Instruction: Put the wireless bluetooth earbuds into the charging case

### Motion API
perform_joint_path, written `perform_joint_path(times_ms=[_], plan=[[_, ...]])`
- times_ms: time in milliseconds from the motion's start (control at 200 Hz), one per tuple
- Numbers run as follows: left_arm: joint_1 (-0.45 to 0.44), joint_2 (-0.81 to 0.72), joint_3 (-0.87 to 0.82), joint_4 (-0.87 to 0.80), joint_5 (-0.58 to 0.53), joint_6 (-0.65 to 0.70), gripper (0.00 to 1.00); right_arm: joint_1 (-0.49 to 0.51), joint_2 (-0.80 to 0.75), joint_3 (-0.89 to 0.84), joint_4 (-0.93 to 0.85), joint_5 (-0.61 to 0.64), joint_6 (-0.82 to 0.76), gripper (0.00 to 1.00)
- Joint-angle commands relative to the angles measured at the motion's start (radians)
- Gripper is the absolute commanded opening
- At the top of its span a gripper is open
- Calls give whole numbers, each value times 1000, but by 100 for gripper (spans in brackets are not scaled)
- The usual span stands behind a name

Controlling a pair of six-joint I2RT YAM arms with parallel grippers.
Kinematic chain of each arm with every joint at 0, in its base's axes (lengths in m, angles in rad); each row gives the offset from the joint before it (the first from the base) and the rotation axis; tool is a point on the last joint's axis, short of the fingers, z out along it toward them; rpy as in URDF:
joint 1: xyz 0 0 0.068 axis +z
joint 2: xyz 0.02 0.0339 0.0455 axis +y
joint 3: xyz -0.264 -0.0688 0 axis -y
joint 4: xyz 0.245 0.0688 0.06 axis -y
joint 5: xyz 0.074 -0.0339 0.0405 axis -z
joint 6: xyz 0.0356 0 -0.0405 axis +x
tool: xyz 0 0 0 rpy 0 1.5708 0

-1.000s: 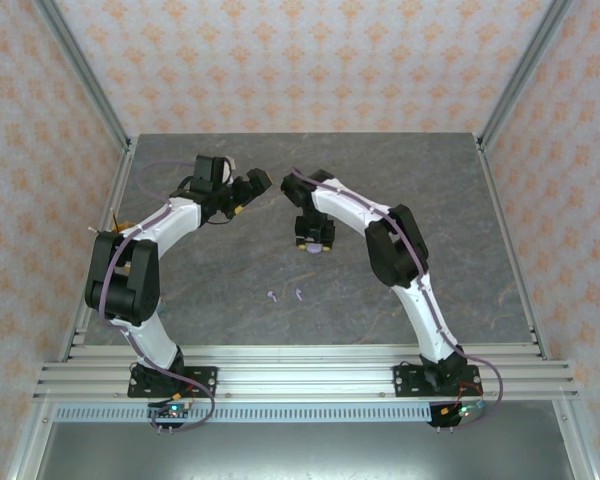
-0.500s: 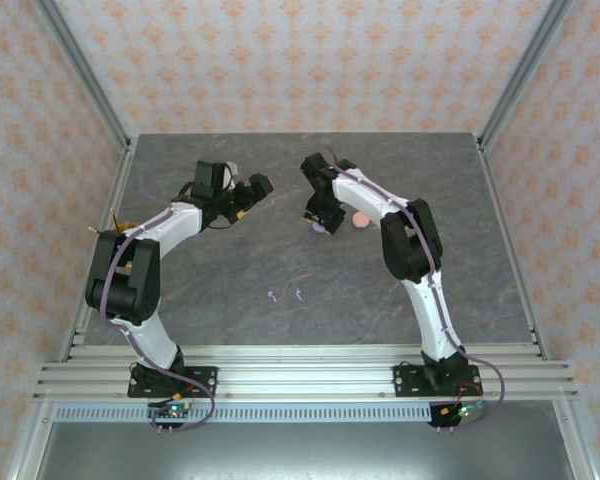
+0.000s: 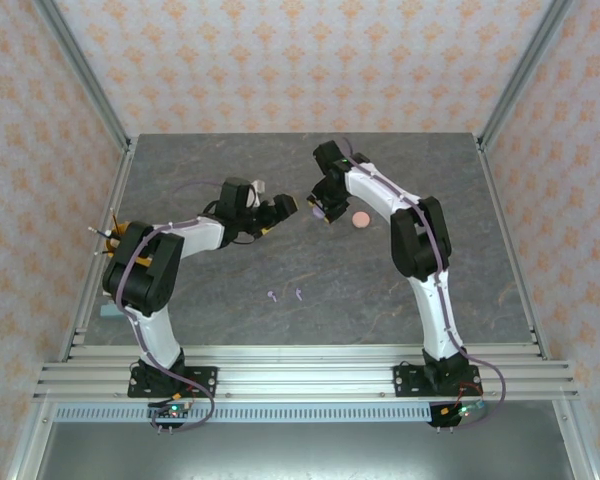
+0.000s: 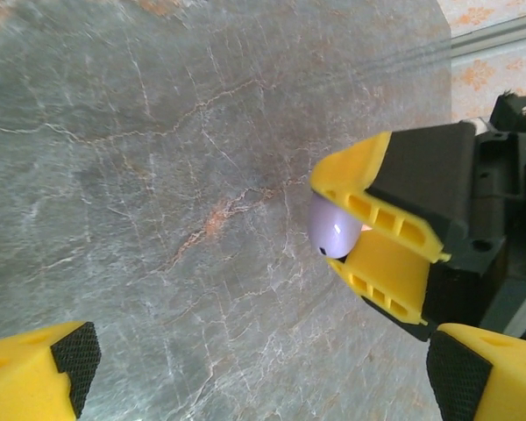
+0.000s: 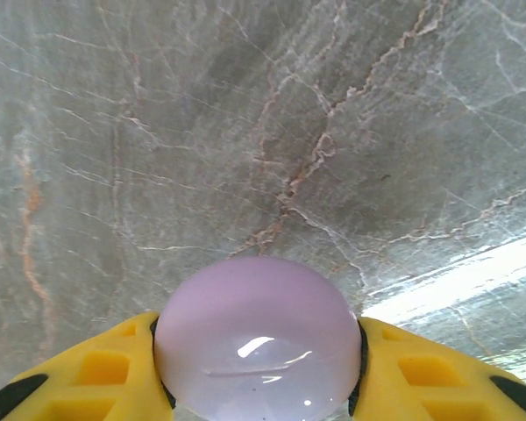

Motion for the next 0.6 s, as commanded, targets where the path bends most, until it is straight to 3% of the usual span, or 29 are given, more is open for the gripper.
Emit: perform_joint_path(times_ms=[0, 215, 596], plan=[[-17, 30, -23, 166, 2, -27, 97, -10, -45, -15, 37, -29, 54, 45], [-45, 103, -48, 359, -18, -77, 93, -15, -44, -17, 74, -61, 102, 45], [-73, 216, -8, 496, -32, -121, 80, -15, -43, -16, 94, -83, 141, 45]])
